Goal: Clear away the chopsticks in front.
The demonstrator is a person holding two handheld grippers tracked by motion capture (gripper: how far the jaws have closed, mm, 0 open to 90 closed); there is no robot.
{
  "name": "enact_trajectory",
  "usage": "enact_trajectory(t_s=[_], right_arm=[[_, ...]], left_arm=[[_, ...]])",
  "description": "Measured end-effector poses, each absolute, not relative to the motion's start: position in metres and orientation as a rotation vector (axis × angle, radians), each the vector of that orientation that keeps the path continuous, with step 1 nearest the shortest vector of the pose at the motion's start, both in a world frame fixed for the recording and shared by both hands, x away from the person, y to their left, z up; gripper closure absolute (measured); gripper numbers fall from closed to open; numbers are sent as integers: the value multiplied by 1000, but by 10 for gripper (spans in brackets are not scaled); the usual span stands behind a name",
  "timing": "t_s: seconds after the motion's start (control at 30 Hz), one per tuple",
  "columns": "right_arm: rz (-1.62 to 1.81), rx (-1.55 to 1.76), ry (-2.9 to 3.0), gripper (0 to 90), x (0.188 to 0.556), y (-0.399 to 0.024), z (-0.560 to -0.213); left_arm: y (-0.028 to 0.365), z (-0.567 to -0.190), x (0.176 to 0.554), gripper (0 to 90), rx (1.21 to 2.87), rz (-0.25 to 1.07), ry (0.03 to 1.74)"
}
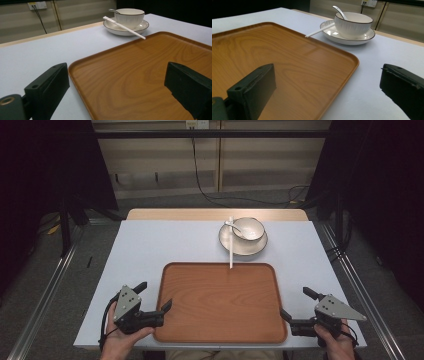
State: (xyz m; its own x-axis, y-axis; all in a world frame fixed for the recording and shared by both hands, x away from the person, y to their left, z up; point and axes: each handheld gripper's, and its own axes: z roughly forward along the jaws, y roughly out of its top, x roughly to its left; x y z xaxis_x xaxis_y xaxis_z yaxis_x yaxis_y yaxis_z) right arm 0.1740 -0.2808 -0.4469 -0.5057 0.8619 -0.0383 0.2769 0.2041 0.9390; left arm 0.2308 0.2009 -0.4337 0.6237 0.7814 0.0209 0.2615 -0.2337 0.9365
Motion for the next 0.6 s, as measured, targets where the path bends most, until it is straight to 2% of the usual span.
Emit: enact_trajectory(t_s=[0.13, 0.43, 0.6], right_arm=[[1308, 1084, 1902, 1, 176, -282, -448], [1315, 1087, 1902, 2, 176, -282, -448], [1316, 1083, 1900, 1, 177, -281, -449]], left_arm=[[190, -434, 246, 81, 1831, 547, 856], [170, -430, 265, 95, 1855, 550, 833], [159, -427, 277, 97, 1819, 609, 803]])
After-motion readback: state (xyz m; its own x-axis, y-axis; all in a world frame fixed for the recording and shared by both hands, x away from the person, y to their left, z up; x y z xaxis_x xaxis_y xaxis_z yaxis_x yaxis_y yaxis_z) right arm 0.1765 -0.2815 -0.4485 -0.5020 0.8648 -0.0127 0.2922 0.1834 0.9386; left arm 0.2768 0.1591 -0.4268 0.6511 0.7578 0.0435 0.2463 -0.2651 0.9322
